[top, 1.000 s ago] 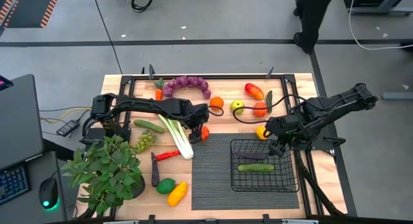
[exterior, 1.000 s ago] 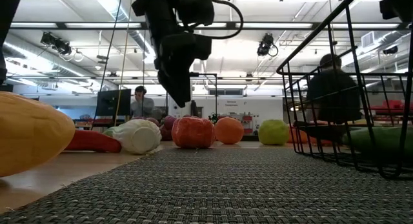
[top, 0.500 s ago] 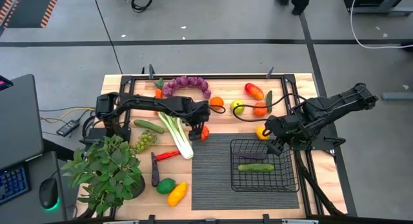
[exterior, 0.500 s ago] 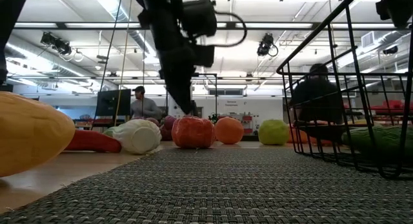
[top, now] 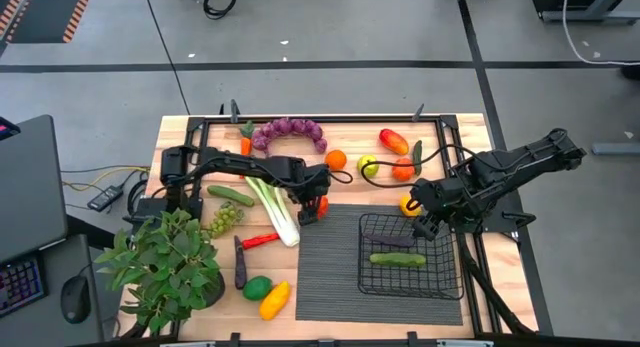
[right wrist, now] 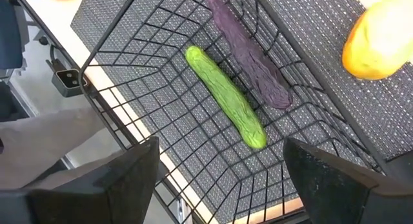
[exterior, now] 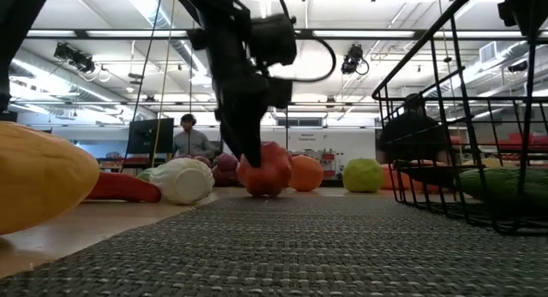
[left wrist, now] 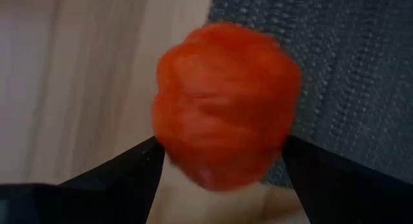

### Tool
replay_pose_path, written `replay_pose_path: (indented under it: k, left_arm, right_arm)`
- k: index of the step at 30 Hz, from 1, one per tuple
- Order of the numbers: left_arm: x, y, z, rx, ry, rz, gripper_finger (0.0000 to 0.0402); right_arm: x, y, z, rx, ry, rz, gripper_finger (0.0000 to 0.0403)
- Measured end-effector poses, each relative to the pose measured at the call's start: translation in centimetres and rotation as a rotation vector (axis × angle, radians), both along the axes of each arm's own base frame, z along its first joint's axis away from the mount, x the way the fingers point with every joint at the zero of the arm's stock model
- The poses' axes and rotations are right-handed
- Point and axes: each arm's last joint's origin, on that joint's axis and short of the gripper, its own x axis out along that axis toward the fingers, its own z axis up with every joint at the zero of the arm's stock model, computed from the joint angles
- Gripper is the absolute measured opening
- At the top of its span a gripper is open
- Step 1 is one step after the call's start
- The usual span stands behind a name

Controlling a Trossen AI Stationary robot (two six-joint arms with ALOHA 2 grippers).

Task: Build produce basket
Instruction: Put the bottom tangerine into the wire basket

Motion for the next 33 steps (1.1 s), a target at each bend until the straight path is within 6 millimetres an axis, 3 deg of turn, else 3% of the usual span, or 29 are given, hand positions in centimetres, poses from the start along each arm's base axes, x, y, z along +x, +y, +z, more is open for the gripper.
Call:
replay_pose_path:
  k: [11,21,25,33]
  left_arm:
    - [0.7,0.0,0.3,-0.008,-0.079,0.027,0.0313]
    - [0.8,-0.1,0.6,-0.023,-0.093,0.044,0.0258]
    - [0.8,-0.2,2.0,-0.1,-0.102,0.046,0.0264]
    - [2.0,-2.7,5.7,-0.125,-0.22,-0.1,0.0282]
  right_arm:
    - [0.0,0.0,0.0,-0.01,-0.004,-0.004,0.033]
    - [0.0,0.0,0.0,-0.013,-0.005,-0.004,0.0329]
    - [0.0,-0.1,0.0,-0.015,0.0,-0.003,0.0329]
    - [0.0,-0.2,-0.1,-0.07,-0.017,-0.024,0.0329]
